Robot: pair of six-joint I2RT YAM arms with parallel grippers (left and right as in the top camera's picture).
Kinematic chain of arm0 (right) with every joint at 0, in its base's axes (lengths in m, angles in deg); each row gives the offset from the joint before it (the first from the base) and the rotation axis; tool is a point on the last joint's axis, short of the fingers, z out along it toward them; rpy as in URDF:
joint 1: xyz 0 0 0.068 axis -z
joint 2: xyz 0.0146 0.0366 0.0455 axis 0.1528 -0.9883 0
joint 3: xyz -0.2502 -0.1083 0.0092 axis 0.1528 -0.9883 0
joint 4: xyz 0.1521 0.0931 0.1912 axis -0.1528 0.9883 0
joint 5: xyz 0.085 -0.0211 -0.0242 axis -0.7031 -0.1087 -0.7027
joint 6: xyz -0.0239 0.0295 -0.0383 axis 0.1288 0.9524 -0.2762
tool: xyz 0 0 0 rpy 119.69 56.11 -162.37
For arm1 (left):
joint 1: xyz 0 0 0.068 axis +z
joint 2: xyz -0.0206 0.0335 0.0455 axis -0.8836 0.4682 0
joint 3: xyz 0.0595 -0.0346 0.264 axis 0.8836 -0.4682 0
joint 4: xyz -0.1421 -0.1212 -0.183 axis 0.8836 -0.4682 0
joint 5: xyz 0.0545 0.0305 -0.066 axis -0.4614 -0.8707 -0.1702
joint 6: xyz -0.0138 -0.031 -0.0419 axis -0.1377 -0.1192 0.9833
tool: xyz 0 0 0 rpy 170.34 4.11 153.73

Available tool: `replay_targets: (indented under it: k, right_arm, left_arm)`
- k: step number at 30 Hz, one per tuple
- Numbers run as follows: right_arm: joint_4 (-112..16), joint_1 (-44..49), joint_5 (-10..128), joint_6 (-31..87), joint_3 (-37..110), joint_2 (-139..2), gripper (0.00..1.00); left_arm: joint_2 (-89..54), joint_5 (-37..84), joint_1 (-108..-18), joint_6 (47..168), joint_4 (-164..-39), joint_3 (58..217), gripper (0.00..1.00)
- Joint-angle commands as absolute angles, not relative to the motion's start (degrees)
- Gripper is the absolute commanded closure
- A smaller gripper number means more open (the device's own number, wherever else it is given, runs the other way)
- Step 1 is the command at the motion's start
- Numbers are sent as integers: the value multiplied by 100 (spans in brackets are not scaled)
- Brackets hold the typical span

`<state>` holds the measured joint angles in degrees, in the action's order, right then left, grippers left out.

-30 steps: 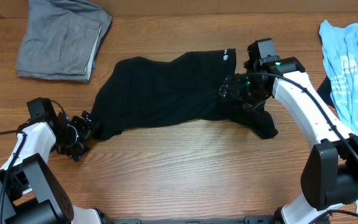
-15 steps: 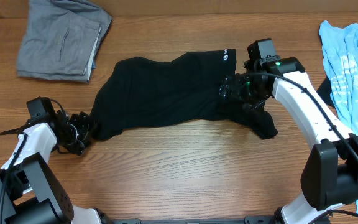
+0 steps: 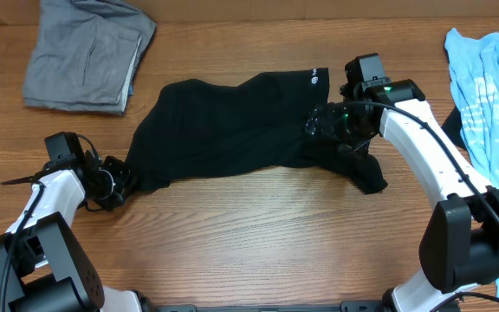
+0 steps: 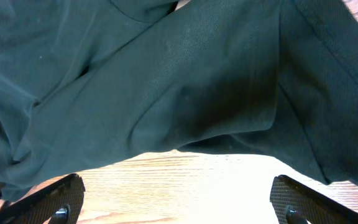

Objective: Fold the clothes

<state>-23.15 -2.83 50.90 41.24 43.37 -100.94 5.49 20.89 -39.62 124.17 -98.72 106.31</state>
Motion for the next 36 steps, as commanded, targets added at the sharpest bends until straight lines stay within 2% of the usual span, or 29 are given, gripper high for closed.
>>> replay_targets:
  k: [1,3,14,21,24,25,26,29,30,32,35,36]
  right_arm:
    - [-2331,-283,5416,4177,4311,-10070,0]
    - [-2296,-283,5582,4336,4311,-10070,0]
    - [-2744,-276,5965,4155,4311,-10203,0]
    - [-2818,-272,6177,4146,4311,-10782,0]
    - [-2823,-272,5893,4144,4311,-11020,7]
    - [-2823,-278,5897,4144,4311,-11053,12]
    - [-2831,-278,5895,4144,4311,-11086,20]
    - [-2833,-278,5895,4146,4311,-11108,33]
    - [-2836,-278,5895,4146,4311,-11108,35]
    - [-2838,-278,5895,4146,4311,-11108,45]
    - [-2840,-278,5895,4151,4311,-11108,55]
    - [-2851,-278,5895,4151,4311,-11108,56]
  left_arm:
    - [595,1897,-4015,12373,-9879,10585,87]
    - [595,1772,-4015,12365,-9925,10585,96]
    - [595,1486,-4015,12107,-10025,10585,96]
    - [595,1486,-4015,11980,-10113,10585,96]
    - [595,1486,-4015,11982,-10111,10585,96]
    - [595,1486,-4015,11982,-10111,10585,96]
    - [595,1486,-4015,11982,-10111,10585,96]
    - [595,1484,-4015,11980,-10111,10585,96]
    - [595,1484,-4015,11980,-10111,10585,96]
    - [595,1484,-4015,11980,-10111,10585,96]
    - [595,1462,-4015,11978,-10113,10585,96]
    - [595,1436,-4015,11978,-10115,10585,96]
